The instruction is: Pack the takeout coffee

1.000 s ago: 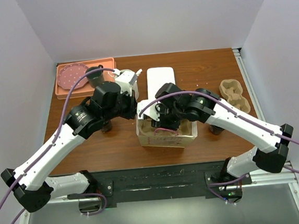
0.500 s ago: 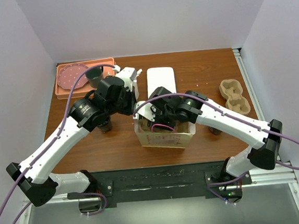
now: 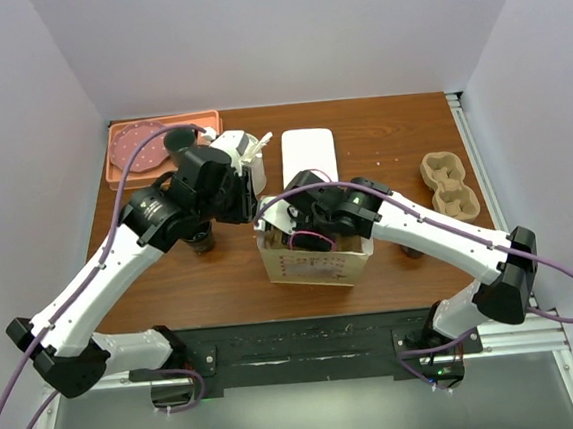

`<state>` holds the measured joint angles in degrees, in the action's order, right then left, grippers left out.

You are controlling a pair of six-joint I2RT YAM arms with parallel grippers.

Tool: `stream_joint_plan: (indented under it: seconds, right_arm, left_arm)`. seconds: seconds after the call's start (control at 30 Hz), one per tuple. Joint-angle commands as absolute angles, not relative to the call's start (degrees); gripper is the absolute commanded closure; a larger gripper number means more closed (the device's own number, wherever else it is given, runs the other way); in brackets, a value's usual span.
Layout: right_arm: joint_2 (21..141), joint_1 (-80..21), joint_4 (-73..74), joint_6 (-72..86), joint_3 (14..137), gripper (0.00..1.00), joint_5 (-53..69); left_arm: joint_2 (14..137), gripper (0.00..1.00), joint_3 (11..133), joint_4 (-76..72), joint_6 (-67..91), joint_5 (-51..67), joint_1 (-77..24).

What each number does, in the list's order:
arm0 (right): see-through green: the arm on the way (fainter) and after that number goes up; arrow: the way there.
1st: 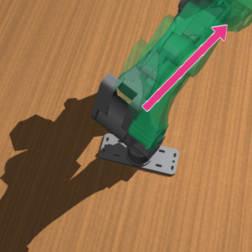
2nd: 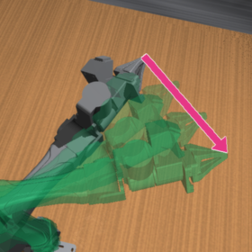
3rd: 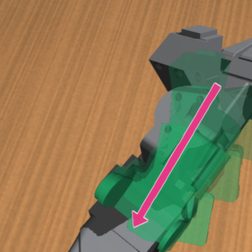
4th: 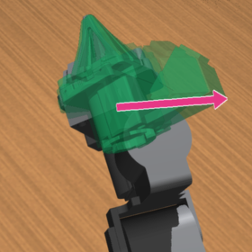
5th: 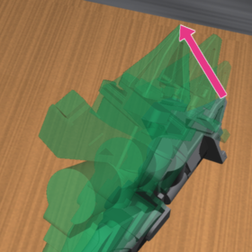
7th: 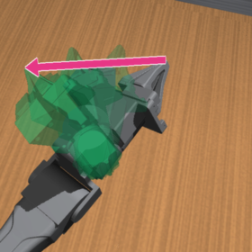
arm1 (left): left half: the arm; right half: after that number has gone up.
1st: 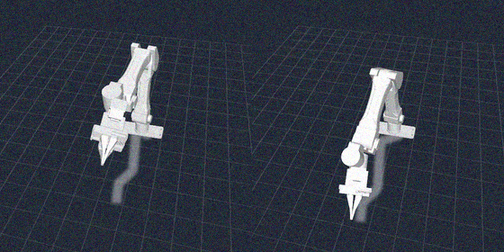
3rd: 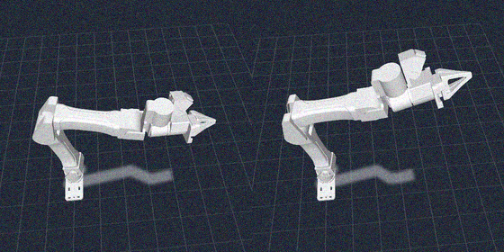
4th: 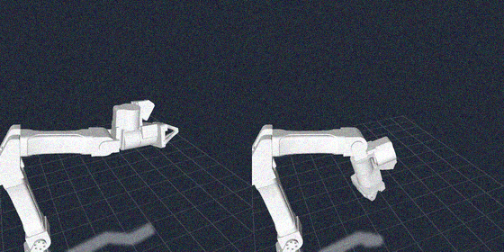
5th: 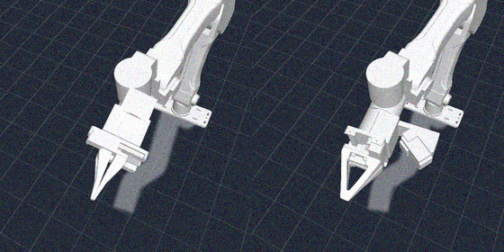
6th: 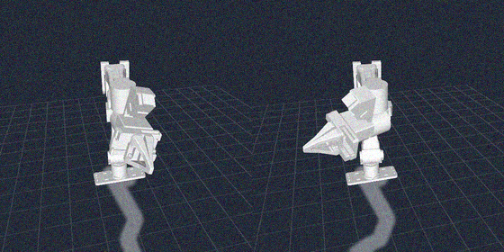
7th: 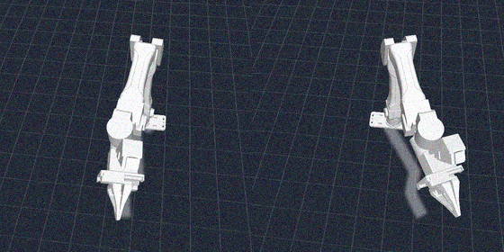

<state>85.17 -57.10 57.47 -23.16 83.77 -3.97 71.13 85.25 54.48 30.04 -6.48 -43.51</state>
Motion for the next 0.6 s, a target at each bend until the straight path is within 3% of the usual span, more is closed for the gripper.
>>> stream_joint_plan:
  seconds: [0.0,0.33,0.43,0.57]
  right_arm:
    - [86.5,-57.4,56.3,-23.5,85.9,0.79,-6.3]
    - [87.6,-57.4,53.2,-24.3,83.0,0.72,-6.2]
    - [88.6,-57.3,53.0,-24.6,82.4,0.67,-5.7]
    - [88.1,-57.3,51.9,-24.0,82.7,0.52,-5.3]
  left_arm:
    - [68.7,0.63,81.9,53.4,33.5,-3.4,-43.5]
    - [68.3,0.49,82.4,57.4,33.4,-14.7,-41.2]
    - [68.1,0.46,83.7,57.9,32.5,-15.6,-38.9]
    - [68.1,0.44,85.2,56.3,31.6,-12.9,-38.4]
